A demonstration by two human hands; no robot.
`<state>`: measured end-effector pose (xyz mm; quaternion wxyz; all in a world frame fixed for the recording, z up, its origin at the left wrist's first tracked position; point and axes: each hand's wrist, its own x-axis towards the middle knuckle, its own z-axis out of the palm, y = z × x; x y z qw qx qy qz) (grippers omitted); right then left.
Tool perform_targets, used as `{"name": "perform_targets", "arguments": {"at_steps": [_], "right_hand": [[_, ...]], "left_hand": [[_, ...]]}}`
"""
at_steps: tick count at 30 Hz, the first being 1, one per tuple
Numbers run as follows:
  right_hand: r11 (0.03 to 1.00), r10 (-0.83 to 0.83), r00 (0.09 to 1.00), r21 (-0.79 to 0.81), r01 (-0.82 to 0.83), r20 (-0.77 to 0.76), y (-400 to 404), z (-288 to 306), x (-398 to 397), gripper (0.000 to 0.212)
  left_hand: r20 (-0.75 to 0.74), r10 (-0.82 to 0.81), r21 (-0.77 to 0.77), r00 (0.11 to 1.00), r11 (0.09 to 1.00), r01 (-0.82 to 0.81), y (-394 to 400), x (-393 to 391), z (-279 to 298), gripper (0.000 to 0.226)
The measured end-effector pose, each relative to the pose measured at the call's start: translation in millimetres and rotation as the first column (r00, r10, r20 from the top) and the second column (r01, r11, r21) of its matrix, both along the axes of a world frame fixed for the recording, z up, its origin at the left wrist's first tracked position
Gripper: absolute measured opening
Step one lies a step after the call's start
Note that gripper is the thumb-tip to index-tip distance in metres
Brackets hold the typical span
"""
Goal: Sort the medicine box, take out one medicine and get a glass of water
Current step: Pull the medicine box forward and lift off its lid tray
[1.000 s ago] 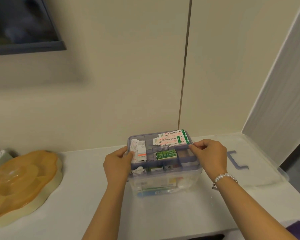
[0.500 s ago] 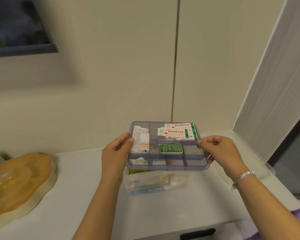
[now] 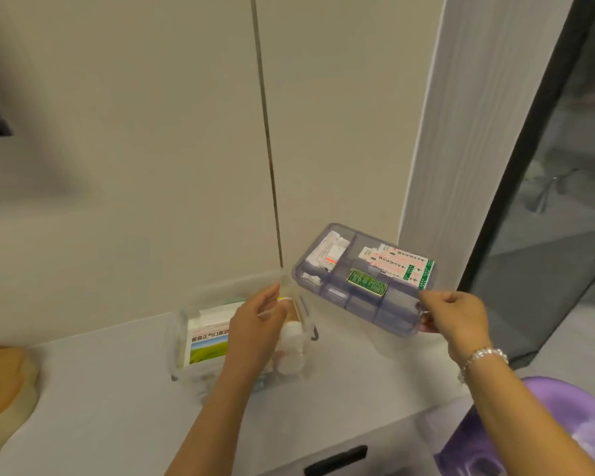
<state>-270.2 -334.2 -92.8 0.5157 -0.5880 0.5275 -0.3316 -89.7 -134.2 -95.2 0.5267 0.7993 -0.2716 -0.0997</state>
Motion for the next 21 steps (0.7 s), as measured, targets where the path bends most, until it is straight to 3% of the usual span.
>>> {"name": "perform_targets", "arguments": {"at_steps": [4, 8, 16, 21], "right_hand": [[0.996, -0.082, 0.995, 0.029, 0.084, -0.05, -5, -25, -3, 0.017], [0.989, -0.13, 0.988, 0.059, 0.135, -0.086, -3, -50, -4, 0.012], [0.969, -0.107, 0.994, 0.219, 0.111, -0.033, 2, -71, 7, 0.01], [0.969, -0.103, 0.993, 0.221, 0.112, -0.052, 1, -73, 9, 0.025]], "left_hand": [[0.083, 0.012, 0.122, 0.996, 0.992, -0.022, -6, -5, -8, 0.031], [0.105, -0.11, 0.163, 0.988, 0.982, 0.092, -7, -8, -9, 0.014], [0.144, -0.199, 0.233, 0.969, 0.959, 0.163, -7, -5, -15, 0.03], [0.16, -0.198, 0.243, 0.967, 0.957, 0.156, -7, -4, -17, 0.03]]}}
